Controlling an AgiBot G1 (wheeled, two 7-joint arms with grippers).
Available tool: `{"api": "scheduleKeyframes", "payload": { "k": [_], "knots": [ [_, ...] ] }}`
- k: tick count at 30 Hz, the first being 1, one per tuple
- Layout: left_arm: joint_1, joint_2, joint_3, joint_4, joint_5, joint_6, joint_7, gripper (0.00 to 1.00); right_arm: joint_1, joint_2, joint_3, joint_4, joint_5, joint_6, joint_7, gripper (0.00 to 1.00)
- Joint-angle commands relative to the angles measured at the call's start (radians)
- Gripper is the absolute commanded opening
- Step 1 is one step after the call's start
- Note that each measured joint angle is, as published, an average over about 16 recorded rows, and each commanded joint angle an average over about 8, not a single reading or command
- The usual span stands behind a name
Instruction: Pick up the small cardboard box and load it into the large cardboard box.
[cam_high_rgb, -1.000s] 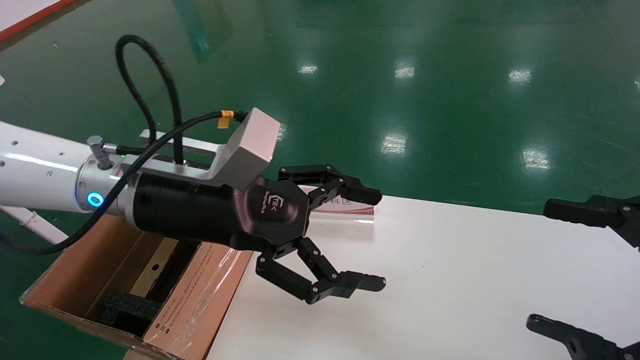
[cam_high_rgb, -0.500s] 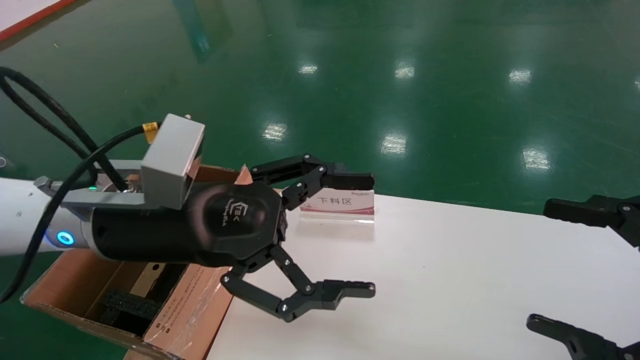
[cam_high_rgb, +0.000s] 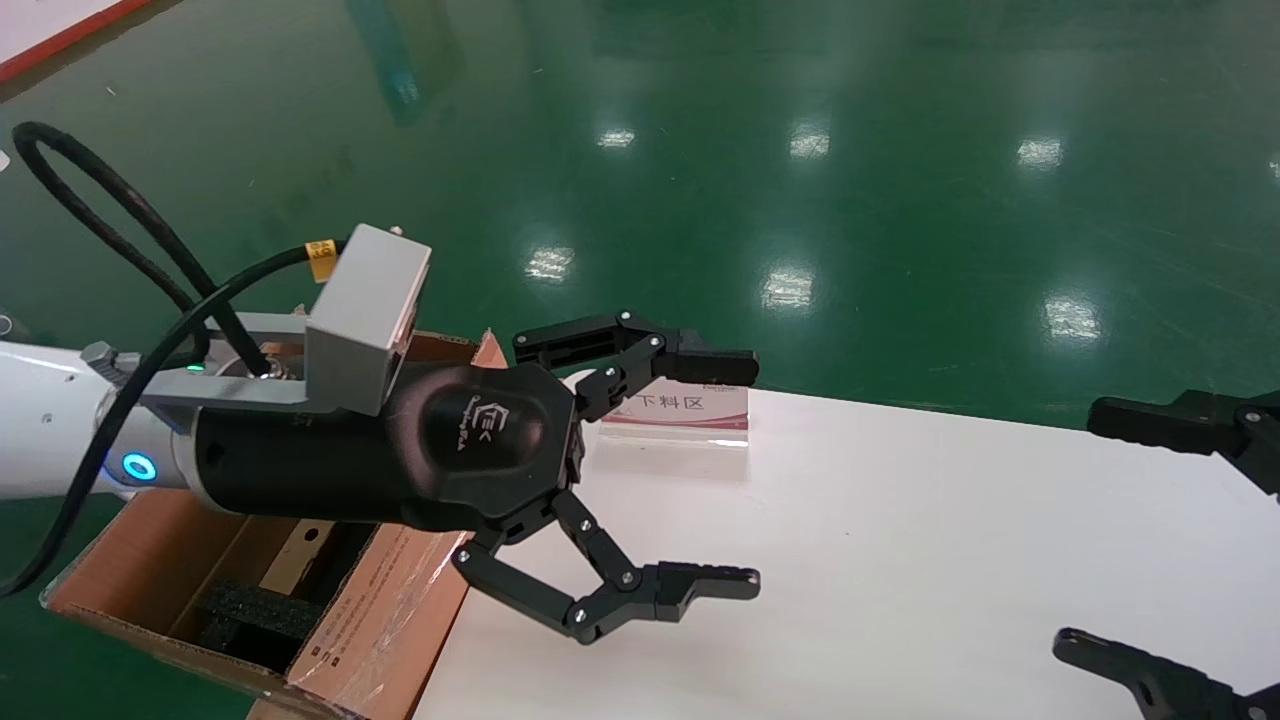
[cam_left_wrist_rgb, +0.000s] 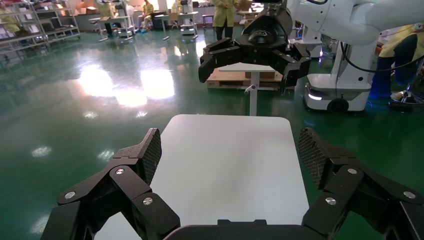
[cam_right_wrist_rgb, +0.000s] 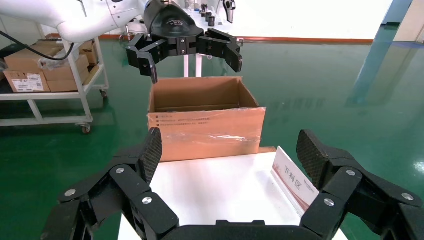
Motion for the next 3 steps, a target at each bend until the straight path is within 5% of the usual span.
{"api": "scheduleKeyframes", "payload": {
  "k": [1, 3],
  "knots": [
    [-0.008, -0.001, 0.009, 0.0, 0.002, -0.002, -0.002, 1.0, 0.0, 0.0, 0.0, 0.0, 0.0, 0.0, 0.0, 1.0],
    [-0.009, -0.002, 0.012, 0.0, 0.003, -0.003, -0.002, 1.0, 0.0, 0.0, 0.0, 0.0, 0.0, 0.0, 0.0, 1.0]
  ]
}}
